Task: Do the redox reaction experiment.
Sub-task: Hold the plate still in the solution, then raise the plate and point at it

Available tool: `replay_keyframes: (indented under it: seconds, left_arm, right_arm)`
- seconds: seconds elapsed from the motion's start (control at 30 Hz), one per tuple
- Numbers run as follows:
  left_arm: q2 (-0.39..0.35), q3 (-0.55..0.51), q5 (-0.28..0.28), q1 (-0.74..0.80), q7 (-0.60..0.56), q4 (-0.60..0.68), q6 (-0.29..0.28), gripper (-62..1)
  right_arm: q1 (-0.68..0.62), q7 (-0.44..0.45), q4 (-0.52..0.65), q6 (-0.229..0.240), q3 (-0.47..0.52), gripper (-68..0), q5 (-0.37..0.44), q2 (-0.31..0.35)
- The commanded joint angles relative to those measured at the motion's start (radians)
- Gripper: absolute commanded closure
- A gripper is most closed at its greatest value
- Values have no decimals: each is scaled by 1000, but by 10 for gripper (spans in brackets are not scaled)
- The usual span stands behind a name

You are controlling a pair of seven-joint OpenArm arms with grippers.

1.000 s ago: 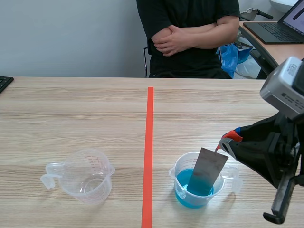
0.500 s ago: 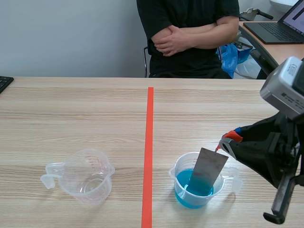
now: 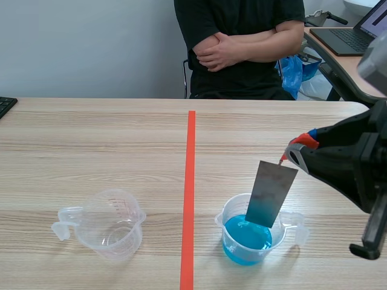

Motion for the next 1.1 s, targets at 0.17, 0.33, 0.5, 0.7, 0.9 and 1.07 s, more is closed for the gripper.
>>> replay_keyframes:
  seconds: [0.17,0.33,0.5,0.7,0.9,1.07]
  left_arm:
    - [2,6,-15,2,-11,2,-2,-45]
    - [2,6,-15,2,-11,2,-2,-45]
    - [2,6,-15,2,-11,2,-2,-45]
    - [2,6,-15,2,-11,2,-2,-45]
    - [2,6,-15,2,-11,2,-2,-45]
    - [2,6,-15,2,-11,2,-2,-45]
  right_arm:
    - [9,-36,86,6,49,-15,53,8]
    - [9,-61,130,6,70,-15,98,8]
    - [9,-97,175,6,87,-15,148,8]
    - [9,-122,196,6,101,-15,180,8]
    - [9,-137,196,6,101,-15,192,8]
    - [9,-149,196,6,101,-15,202,8]
